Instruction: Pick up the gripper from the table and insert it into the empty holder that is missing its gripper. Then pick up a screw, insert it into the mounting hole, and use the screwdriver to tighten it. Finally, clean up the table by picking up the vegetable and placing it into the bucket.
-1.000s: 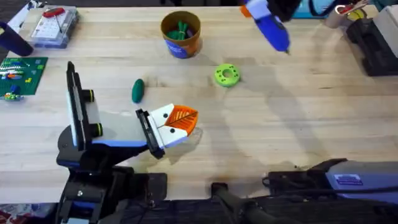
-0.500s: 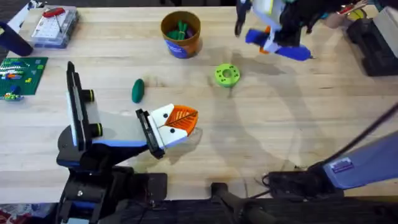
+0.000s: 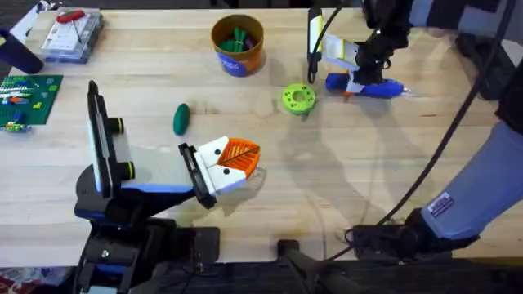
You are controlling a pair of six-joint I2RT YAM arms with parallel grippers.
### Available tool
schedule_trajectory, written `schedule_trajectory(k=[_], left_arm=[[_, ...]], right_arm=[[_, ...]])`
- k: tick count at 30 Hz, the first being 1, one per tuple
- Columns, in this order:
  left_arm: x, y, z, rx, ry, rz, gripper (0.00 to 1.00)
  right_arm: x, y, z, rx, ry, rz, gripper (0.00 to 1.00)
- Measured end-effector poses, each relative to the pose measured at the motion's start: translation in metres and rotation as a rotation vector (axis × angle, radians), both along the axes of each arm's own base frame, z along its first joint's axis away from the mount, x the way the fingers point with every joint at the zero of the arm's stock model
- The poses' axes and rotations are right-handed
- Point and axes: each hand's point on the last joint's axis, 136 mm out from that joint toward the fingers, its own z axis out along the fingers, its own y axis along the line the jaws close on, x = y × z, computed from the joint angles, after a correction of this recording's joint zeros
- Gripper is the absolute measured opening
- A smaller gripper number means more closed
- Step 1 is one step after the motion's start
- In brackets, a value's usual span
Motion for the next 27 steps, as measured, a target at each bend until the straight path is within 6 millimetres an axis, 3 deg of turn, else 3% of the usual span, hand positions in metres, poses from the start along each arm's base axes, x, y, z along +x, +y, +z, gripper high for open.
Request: schedule_trajectory(k=[5, 7, 8, 11, 12, 13, 14, 17, 19, 23, 27], left_arm=[[0.000, 0.000, 0.000, 0.000, 0.000, 0.000, 0.005], [0.000, 0.000, 0.000, 0.001, -0.002, 0.001, 0.064], [0.000, 0.000, 0.000, 0.002, -0.003, 0.000, 0.173], [0.000, 0.000, 0.000, 0.003, -0.006, 0.000, 0.637], [0.000, 0.000, 0.000, 0.003, -0.006, 0.000, 0.788], [0.000, 0.000, 0.000, 0.002, -0.004, 0.000, 0.914], [0.000, 0.000, 0.000, 0.002, -0.004, 0.000, 0.967], [0.000, 0.000, 0.000, 0.002, -0.004, 0.000, 0.986], [0.000, 0.000, 0.001, 0.002, -0.010, 0.002, 0.986], [0.003, 0.002, 0.007, -0.002, -0.047, 0.018, 0.986], [0.013, 0.009, 0.018, -0.021, -0.082, 0.079, 0.985]], right_arm=[[0.000, 0.000, 0.000, -0.001, -0.001, 0.004, 0.048], [0.001, -0.001, 0.001, -0.006, -0.005, 0.003, 0.254], [0.001, -0.001, 0.001, -0.007, -0.006, 0.003, 0.402], [0.013, -0.001, 0.006, -0.009, -0.051, -0.008, 0.853], [0.015, -0.002, 0.009, -0.008, -0.061, -0.020, 0.947], [0.014, -0.002, 0.010, -0.005, -0.061, -0.037, 0.982], [0.011, -0.002, 0.011, -0.002, -0.054, -0.053, 0.992], [0.010, -0.001, 0.018, 0.020, -0.073, -0.134, 0.995], [0.011, -0.001, 0.035, 0.047, -0.113, -0.201, 0.996], [0.013, 0.002, 0.103, 0.139, -0.278, -0.339, 0.996], [0.002, 0.002, 0.177, 0.248, -0.448, -0.452, 0.996]])
